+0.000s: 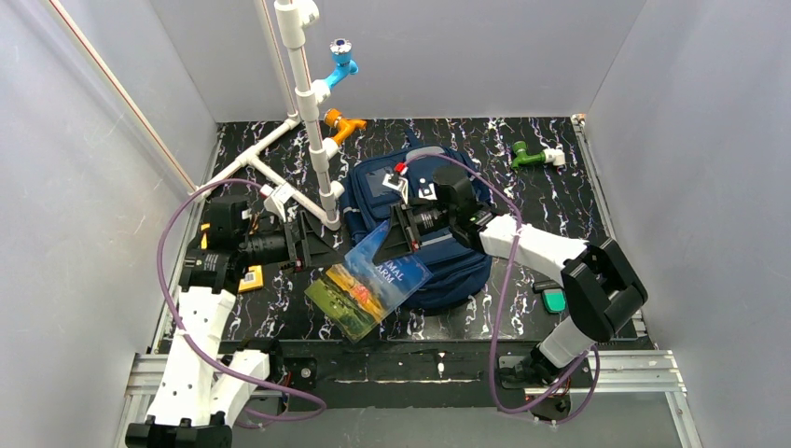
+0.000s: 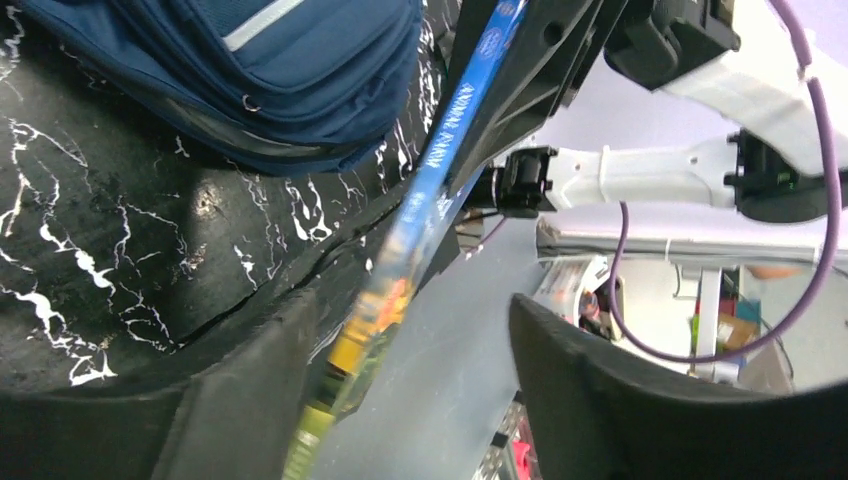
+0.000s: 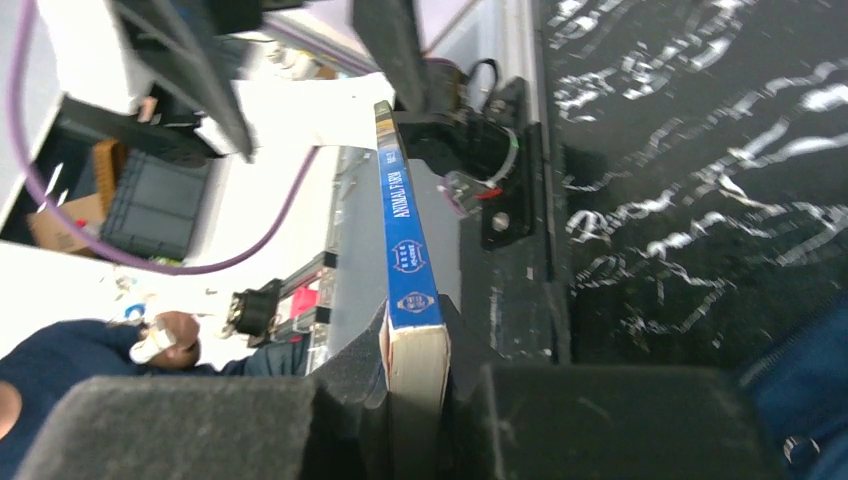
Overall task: Pack the student bag
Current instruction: Pick up the book at the corner of the board, then place the book in the student bag.
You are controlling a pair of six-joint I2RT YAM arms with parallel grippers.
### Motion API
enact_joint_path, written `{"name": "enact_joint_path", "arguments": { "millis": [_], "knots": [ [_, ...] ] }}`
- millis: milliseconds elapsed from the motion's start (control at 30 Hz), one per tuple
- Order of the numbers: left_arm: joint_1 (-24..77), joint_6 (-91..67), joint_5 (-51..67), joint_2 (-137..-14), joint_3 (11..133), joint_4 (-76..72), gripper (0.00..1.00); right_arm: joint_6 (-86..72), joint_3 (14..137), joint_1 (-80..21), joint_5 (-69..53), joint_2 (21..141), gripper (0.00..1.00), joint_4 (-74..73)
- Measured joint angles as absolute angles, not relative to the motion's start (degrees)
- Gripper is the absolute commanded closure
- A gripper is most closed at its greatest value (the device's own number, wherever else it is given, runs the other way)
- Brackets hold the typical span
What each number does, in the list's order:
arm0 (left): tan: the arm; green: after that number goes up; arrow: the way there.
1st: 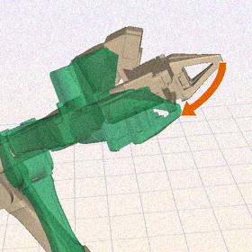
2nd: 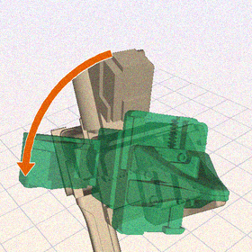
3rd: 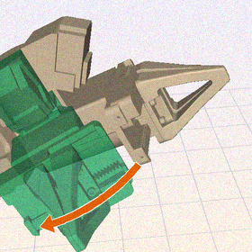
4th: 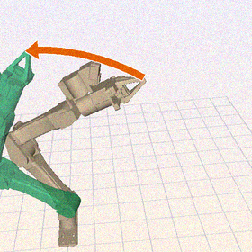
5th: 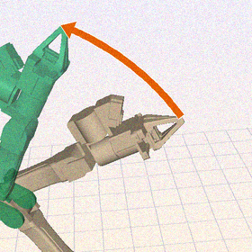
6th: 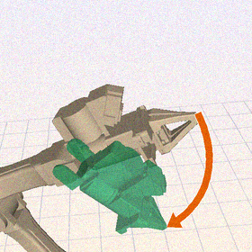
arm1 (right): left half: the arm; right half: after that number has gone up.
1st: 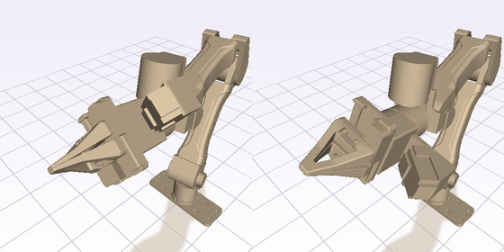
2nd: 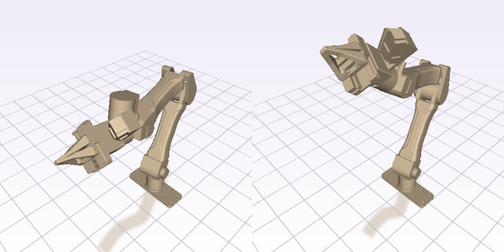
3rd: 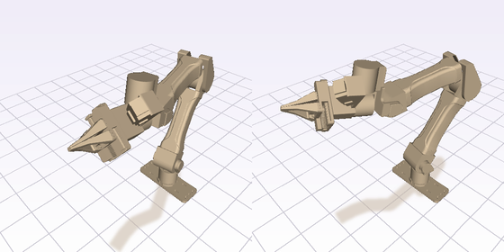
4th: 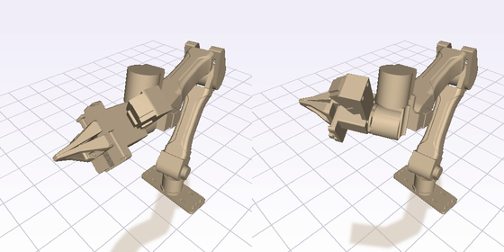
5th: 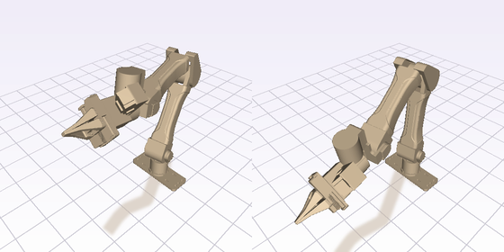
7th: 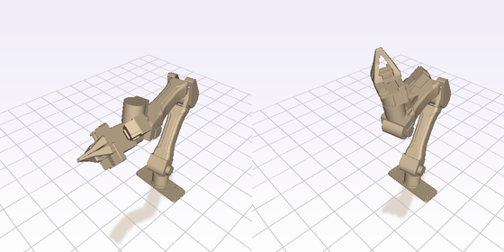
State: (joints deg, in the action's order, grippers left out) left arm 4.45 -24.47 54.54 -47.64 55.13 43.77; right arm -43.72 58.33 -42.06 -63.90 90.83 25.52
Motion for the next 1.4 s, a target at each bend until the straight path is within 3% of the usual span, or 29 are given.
{"name": "enact_joint_path", "arguments": {
  "millis": [33,133,633,933,1100,1400],
  "knots": [
    [4.4,-24.7,53.7,-47.4,55.1,43.8,0.13,-41.2,58.4,-42.2,-62.5,90.5,0.99,21.5],
    [4.4,-24.9,51.3,-46.2,55.1,43.8,0.08,-35.3,58.8,-42.0,-57.1,89.3,0.99,9.9],
    [4.4,-25.8,29.4,-42.9,56.7,48.5,0.06,-28.1,61.0,-35.6,-26.9,76.8,0.99,-20.3],
    [5.7,-28.8,31.1,-39.5,54.3,41.7,0.02,-27.8,64.0,-35.4,-5.1,67.7,0.99,-34.4],
    [14.6,-30.2,29.9,-42.2,53.6,35.8,0.02,-27.7,64.1,-35.3,8.0,57.7,0.99,-37.9],
    [44.4,-28.1,13.6,-56.9,58.4,28.3,0.02,-27.8,64.2,-35.2,26.8,47.7,0.99,-42.6]
  ]
}}
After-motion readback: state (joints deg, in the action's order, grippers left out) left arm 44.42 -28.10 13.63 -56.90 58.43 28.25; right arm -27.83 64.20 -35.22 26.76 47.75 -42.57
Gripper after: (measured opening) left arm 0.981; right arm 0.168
